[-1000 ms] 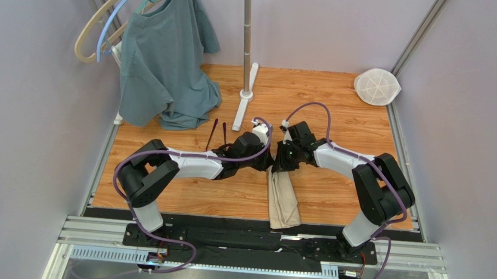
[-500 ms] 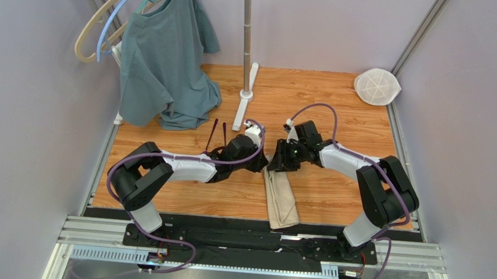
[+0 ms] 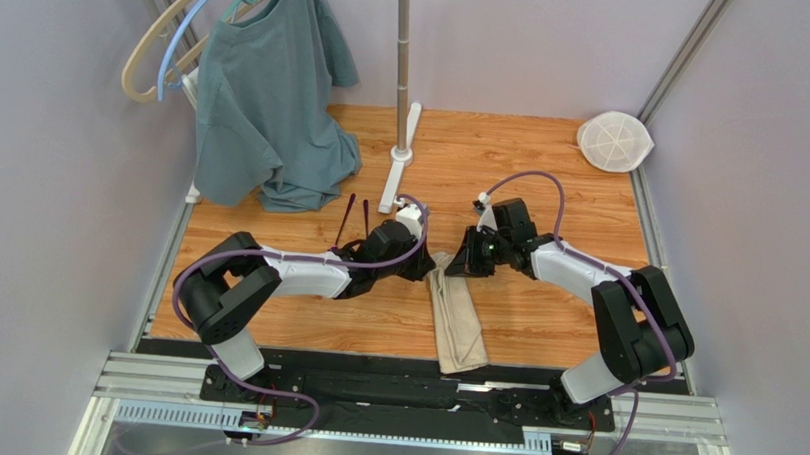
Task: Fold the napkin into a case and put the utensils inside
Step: Stuff the top corner of the smaller-rectangle-folded napkin into the folded napkin.
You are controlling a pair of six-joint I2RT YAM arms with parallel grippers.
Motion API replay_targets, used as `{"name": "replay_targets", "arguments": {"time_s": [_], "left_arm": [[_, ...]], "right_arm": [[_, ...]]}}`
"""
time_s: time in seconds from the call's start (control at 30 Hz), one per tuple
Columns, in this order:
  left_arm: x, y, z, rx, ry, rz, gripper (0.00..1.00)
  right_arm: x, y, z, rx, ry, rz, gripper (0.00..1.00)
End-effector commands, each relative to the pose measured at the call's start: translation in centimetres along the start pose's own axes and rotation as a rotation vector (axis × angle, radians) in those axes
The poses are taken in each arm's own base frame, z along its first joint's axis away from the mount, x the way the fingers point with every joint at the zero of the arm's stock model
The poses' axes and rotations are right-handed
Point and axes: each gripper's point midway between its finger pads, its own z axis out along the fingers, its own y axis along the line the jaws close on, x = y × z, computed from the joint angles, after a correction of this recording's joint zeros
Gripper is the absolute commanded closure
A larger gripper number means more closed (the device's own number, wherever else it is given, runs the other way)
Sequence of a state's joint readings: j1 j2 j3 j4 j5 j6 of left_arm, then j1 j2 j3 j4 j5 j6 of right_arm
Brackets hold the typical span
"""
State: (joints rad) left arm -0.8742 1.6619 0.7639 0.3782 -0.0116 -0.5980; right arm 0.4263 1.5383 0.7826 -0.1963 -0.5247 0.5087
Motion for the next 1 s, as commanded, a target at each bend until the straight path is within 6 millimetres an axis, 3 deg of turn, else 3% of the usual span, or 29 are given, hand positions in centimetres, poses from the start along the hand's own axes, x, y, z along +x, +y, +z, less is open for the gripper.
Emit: {"name": "replay_targets", "arguments": {"time_s": [0.0, 0.27, 0.43, 0.57, 0.73, 0.83, 0.97], "left_arm": [[-2.3, -1.3, -0.8, 0.046, -0.072, 0.001, 1.00], [-2.3, -2.5, -0.7, 0.114, -0.069, 0.013, 1.00], [-1.3, -2.7, -0.5, 0.138, -0.042, 0.007, 1.00], [-0.1, -1.3, -0.7, 0.097, -0.032, -0.001, 1.00], [0.8, 0.9, -1.0, -0.013, -0.022, -0.029, 1.00], [1.3, 2.8, -1.7, -0.103, -0.017, -0.034, 1.00], [0.4, 3.1, -2.5, -0.150, 0.017, 0.023, 0.99]], "right_arm": [[-2.4, 0.3, 0.7, -0.009, -0.067, -0.018, 1.00], [-3.0, 0.2, 3.2, -0.068, -0.074, 0.026, 1.00], [-4.1, 2.7, 4.2, -0.224, -0.079, 0.084, 1.00], [-4.2, 3.7, 4.7, -0.329, -0.050, 0.282, 1.00], [-5.4, 4.5, 4.7, -0.401, -0.158, 0.371, 1.00], [-5.1, 5.4, 5.2, -0.411, -0.136, 0.321, 1.00], [-3.2, 4.5, 5.7, -0.345, -0.075, 0.275, 1.00]]}}
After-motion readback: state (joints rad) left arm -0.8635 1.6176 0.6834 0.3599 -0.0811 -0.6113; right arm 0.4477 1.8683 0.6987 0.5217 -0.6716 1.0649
